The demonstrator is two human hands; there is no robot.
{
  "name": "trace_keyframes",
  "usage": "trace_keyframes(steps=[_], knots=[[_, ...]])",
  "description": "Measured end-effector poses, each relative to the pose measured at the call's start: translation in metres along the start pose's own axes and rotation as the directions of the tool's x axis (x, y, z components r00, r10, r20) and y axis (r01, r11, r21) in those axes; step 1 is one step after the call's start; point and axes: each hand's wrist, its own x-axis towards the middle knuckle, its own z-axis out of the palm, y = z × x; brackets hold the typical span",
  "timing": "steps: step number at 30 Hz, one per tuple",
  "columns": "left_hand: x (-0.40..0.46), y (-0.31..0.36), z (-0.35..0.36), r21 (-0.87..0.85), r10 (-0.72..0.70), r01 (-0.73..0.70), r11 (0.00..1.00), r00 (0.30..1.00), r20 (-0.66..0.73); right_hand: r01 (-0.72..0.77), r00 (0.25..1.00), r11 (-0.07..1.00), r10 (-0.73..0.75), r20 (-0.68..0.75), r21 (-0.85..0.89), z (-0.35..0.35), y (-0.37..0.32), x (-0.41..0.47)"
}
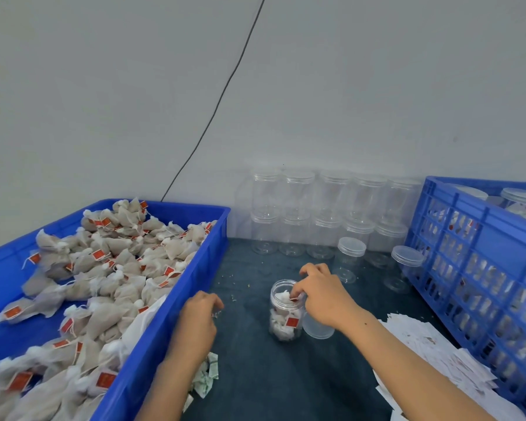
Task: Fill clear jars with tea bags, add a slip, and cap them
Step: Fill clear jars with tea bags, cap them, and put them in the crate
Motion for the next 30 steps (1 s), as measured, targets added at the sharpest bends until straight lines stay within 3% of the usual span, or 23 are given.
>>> trace_keyframes(steps=[6, 10, 15, 26, 28, 30], knots=[[-0.01, -0.005, -0.013, 0.262, 0.049, -0.102, 0.96, 0.978, 0.201, 0.007, 0.97, 0.915, 0.091, -0.224, 0.403, 0.005, 0.004, -0.014], [-0.021, -0.006, -0.013, 0.314, -0.061, -0.071, 0.947, 0.918, 0.391, -0.012, 0.946, 0.822, 0.193, -0.259, 0.569, 0.009, 0.01, -0.025], [-0.028, -0.004, -0.01, 0.33, -0.046, -0.091, 0.94, 0.922, 0.384, -0.079, 0.913, 0.728, 0.327, -0.243, 0.68, 0.014, 0.027, -0.034], [-0.011, 0.012, -0.008, 0.17, -0.066, -0.006, 0.985, 0.906, 0.418, -0.177, 0.872, 0.644, 0.454, -0.186, 0.744, 0.022, 0.053, -0.048], [-0.006, 0.025, -0.008, -0.036, -0.023, 0.035, 0.999, 0.957, 0.291, -0.186, 0.871, 0.638, 0.459, -0.175, 0.747, 0.022, 0.055, -0.048], [0.0, 0.045, -0.009, -0.354, -0.008, 0.057, 0.934, 0.99, 0.137, -0.194, 0.87, 0.628, 0.465, -0.163, 0.754, 0.02, 0.057, -0.047]])
